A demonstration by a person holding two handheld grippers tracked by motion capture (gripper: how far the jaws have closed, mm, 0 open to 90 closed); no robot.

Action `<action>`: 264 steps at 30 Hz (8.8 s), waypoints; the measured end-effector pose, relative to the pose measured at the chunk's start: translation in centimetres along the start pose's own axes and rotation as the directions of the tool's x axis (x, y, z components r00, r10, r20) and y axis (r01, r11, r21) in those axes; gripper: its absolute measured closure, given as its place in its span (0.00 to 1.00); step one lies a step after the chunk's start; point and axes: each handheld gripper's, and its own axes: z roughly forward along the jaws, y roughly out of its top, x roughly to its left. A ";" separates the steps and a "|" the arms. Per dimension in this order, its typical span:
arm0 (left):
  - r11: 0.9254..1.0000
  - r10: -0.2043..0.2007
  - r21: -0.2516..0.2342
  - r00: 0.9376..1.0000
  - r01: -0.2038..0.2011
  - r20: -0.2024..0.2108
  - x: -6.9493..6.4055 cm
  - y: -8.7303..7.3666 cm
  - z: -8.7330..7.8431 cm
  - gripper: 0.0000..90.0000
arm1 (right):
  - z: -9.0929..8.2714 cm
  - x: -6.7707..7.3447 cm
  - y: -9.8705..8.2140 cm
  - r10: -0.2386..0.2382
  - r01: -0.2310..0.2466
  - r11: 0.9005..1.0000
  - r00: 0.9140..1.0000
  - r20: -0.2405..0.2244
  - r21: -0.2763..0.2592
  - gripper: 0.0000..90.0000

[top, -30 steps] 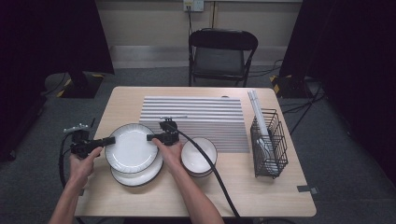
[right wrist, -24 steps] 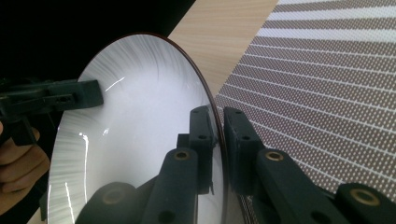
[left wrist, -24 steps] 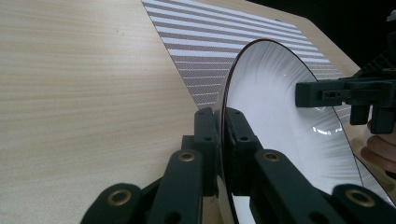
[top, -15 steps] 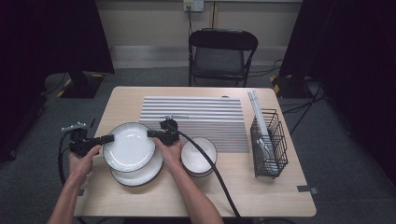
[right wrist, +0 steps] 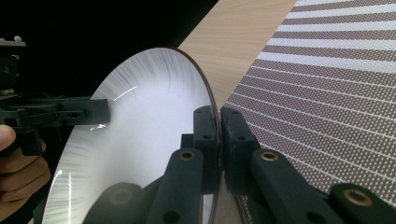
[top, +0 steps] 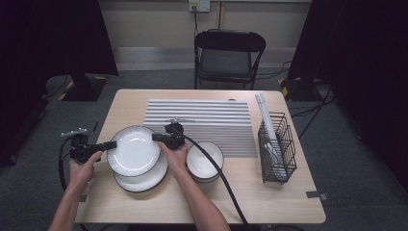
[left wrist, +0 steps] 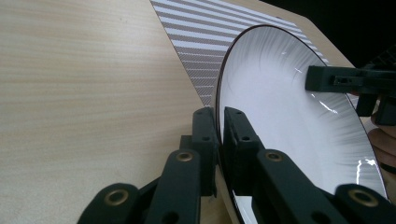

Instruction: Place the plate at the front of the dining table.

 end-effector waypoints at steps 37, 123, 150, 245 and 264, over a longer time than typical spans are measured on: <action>0.997 0.013 -0.075 1.000 -0.015 -0.021 -0.6 1.8 -1.6 0.95 | -0.7 2.0 1.9 -0.046 0.046 0.997 0.999 0.010 -0.058 0.95; 0.989 0.115 -0.107 0.990 -0.106 0.086 -10.2 9.6 5.8 0.95 | -12.5 -2.7 8.7 -0.095 0.114 0.983 0.986 0.137 -0.142 0.95; 0.990 0.138 -0.041 0.985 -0.134 0.099 -10.9 8.8 11.0 0.95 | -13.4 -7.7 7.5 -0.092 0.109 0.983 0.989 0.119 -0.146 0.95; 0.984 0.168 0.058 0.984 -0.171 0.051 -7.3 2.7 9.3 0.71 | -8.4 -16.2 5.2 0.067 -0.054 0.997 0.954 0.292 -0.053 0.96; 0.979 0.194 0.049 0.980 -0.196 0.043 -7.7 2.7 8.5 0.66 | -8.8 -16.5 4.3 -0.001 0.018 0.999 0.914 0.405 -0.037 0.90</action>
